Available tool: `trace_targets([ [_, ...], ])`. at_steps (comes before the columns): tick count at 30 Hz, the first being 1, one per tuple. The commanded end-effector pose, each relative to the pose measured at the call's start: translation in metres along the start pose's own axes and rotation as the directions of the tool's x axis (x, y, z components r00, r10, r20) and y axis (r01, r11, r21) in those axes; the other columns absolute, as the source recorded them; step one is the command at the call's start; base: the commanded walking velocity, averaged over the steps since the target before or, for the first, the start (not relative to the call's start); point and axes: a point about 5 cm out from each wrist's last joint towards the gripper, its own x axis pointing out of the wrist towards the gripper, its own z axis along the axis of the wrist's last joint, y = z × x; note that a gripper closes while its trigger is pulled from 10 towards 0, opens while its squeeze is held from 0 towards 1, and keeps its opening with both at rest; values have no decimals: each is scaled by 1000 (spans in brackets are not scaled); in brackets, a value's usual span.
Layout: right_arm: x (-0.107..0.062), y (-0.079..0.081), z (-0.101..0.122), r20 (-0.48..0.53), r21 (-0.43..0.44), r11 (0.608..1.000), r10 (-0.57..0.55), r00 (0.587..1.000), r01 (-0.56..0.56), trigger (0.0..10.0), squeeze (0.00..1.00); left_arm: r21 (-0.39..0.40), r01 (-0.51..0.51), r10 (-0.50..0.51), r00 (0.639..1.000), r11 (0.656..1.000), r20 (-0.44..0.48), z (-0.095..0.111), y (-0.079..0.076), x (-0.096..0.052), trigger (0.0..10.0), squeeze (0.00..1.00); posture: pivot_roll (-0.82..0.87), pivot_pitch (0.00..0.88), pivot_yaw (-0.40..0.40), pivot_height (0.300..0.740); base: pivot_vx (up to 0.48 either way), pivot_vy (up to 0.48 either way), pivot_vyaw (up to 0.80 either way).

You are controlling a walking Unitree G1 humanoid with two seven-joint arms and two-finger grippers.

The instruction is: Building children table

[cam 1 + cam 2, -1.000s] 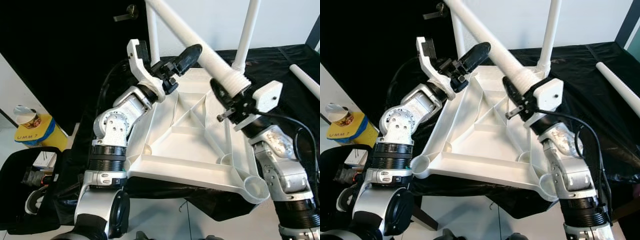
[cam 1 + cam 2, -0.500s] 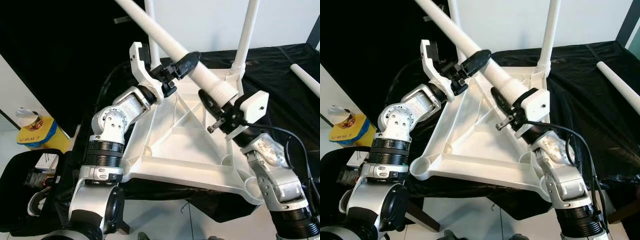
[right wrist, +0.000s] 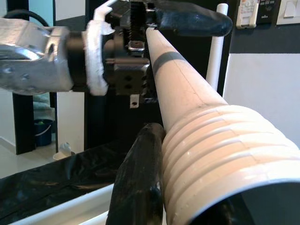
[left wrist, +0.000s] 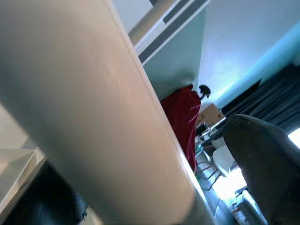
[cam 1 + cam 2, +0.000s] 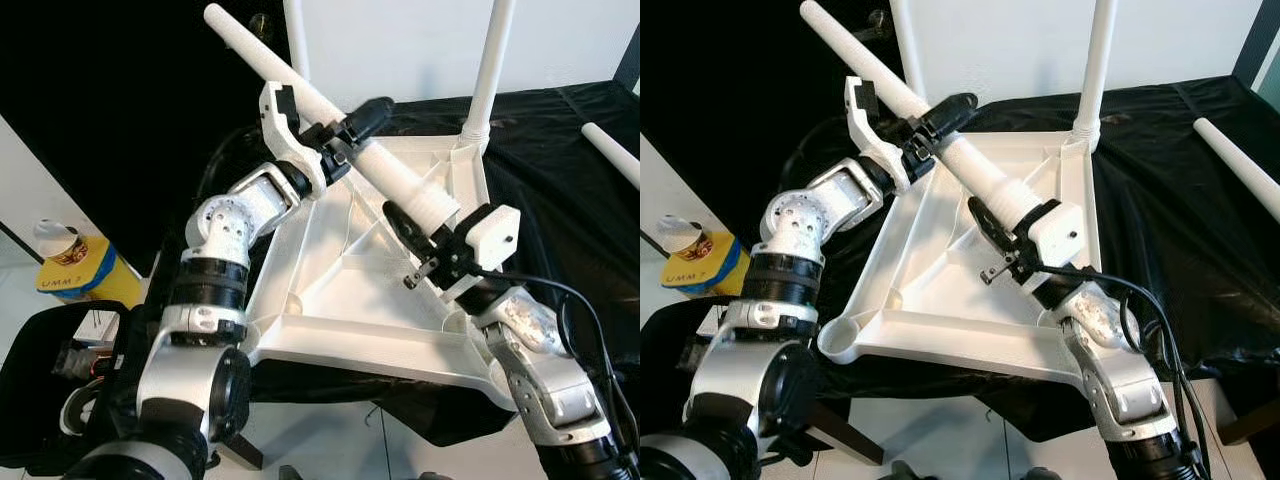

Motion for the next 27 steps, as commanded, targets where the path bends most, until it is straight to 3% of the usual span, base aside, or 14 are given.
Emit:
trace_targets([
  [1,-3,7,-8,-48,18,999,38,998,-37,10000,0,17,133,-134,988,991,72,18,-11,-1,10000,0,-237,58,161,740,0,0,0],
  [2,-4,6,-8,-53,15,999,34,998,-33,10000,0,5,110,-110,991,994,82,21,-7,-2,10000,0,-245,60,167,740,0,0,0],
  [3,-5,6,-9,-58,12,1000,28,998,-28,10000,0,-6,85,-84,992,996,94,24,-2,-3,9373,0,-249,60,169,740,0,0,0],
  [5,-5,6,-9,-58,12,1000,28,998,-28,10000,0,-6,85,-84,992,996,94,24,-2,-3,9373,0,-249,60,169,740,0,0,0],
  [6,-6,6,-9,-60,9,1000,25,998,-24,10000,0,-16,70,-68,992,997,102,26,1,-4,6627,0,-250,60,170,740,0,0,0],
  [7,-6,6,-9,-60,9,1000,25,998,-24,10000,0,-16,70,-68,992,997,102,26,1,-4,6627,0,-250,60,170,740,0,0,0],
  [8,-7,6,-9,-63,7,1000,21,998,-21,10000,0,-15,58,-56,993,998,103,28,4,-5,3961,0,-251,61,172,740,0,0,0],
  [9,-8,6,-9,-65,5,1000,18,998,-18,10000,0,-19,50,-47,993,999,110,30,6,-6,9059,0,-252,62,174,740,0,0,0],
  [10,-8,6,-9,-65,5,1000,18,998,-18,10000,0,-19,50,-47,993,999,110,30,6,-6,9059,0,-252,62,174,740,0,0,0],
  [11,-9,6,-9,-67,3,1000,16,998,-16,10000,0,-19,39,-37,992,999,121,33,8,-7,0,0,-253,65,176,740,0,0,0],
  [27,-14,3,-6,-49,-23,998,-56,997,55,10000,0,-91,-57,71,985,994,156,43,28,-17,0,0,-247,94,177,740,0,0,0],
])
